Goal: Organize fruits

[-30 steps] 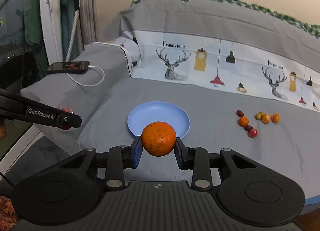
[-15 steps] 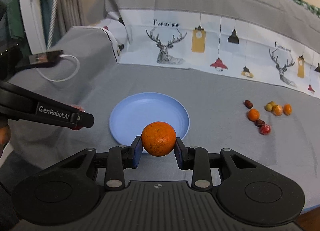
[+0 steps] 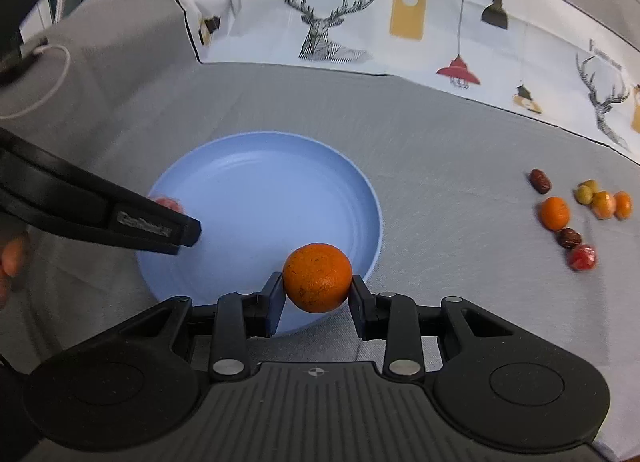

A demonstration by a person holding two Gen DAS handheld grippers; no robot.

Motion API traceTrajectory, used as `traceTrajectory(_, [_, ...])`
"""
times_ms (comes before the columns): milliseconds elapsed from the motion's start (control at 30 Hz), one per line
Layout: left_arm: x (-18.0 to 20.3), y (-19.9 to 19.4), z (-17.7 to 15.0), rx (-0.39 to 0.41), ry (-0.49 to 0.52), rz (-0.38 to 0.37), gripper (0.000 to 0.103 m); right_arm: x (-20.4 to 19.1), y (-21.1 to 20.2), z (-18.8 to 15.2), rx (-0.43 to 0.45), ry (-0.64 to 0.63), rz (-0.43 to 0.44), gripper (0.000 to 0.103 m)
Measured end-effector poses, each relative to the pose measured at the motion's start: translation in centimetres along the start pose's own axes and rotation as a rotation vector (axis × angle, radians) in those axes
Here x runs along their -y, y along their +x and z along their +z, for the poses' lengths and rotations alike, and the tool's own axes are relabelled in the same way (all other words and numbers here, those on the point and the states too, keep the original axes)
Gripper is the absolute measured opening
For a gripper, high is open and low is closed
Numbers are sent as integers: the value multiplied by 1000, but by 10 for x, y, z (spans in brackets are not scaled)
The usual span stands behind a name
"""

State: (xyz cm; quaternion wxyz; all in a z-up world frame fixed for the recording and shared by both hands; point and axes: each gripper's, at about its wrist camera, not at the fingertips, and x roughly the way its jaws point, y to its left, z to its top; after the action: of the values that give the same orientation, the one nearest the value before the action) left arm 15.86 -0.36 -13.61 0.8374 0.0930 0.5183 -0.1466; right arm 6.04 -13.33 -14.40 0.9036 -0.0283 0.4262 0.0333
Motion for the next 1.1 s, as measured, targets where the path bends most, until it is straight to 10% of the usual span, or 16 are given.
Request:
traceTrajectory(67, [2, -2, 5, 48, 25, 39, 96, 1, 5, 4, 5, -4, 12, 45])
traceTrajectory(100, [2, -10, 5, 97, 31, 76, 103, 1, 4, 8, 17, -14, 11, 63])
traceTrajectory(200, [2, -37, -4, 186, 54, 89, 103, 1, -13, 11, 65, -55, -25, 88])
traceTrajectory(533, [-21, -122, -95, 55, -100, 94, 103, -9, -111, -37, 41, 42, 14, 94])
traceTrajectory(1100, [9, -216, -155, 184, -83, 135, 103, -44, -226, -78, 317, -33, -37, 99])
